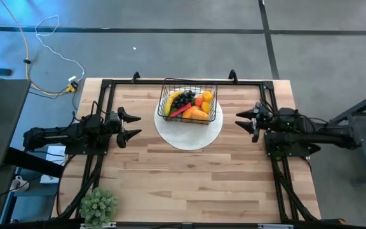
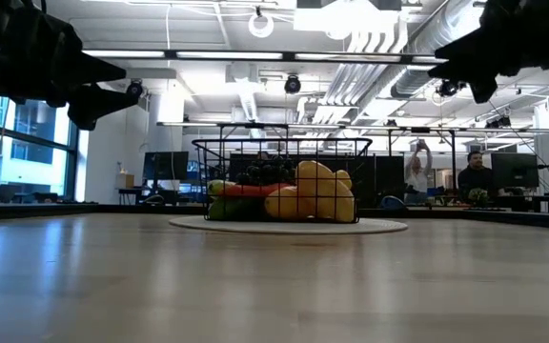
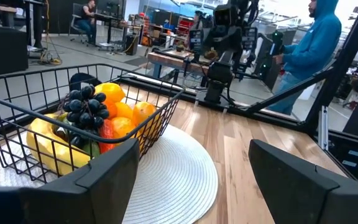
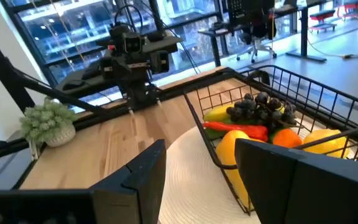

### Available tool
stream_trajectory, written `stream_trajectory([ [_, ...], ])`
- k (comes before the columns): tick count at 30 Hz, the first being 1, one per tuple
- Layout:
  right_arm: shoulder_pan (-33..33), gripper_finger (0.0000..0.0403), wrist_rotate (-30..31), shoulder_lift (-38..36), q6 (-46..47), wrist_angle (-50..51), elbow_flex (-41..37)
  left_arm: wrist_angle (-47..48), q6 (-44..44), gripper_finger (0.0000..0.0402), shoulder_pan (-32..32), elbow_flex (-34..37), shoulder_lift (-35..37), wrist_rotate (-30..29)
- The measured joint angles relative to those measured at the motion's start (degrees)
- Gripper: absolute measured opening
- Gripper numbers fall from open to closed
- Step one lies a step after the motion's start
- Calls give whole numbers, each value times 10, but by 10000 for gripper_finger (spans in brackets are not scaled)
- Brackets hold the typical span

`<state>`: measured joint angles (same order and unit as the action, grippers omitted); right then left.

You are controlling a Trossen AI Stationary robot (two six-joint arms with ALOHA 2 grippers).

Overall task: Build produce basket
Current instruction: Return to Home Position

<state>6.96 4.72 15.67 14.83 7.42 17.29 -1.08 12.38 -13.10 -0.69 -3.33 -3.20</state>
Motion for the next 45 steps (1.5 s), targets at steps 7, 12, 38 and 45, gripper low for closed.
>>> stream_trajectory([
  [7, 0, 173, -8, -69, 2, -25, -74, 0, 0, 294, 0, 0, 0, 0],
  [12, 0, 173, -9, -110, 40, -26, -120, 0, 0, 294, 0, 0, 0, 0],
  [38, 1, 173, 2, -149, 31, 6, -135, 0, -1, 294, 0, 0, 0, 0],
  [45, 1, 173, 2, -149, 31, 6, -135, 0, 0, 294, 0, 0, 0, 0],
])
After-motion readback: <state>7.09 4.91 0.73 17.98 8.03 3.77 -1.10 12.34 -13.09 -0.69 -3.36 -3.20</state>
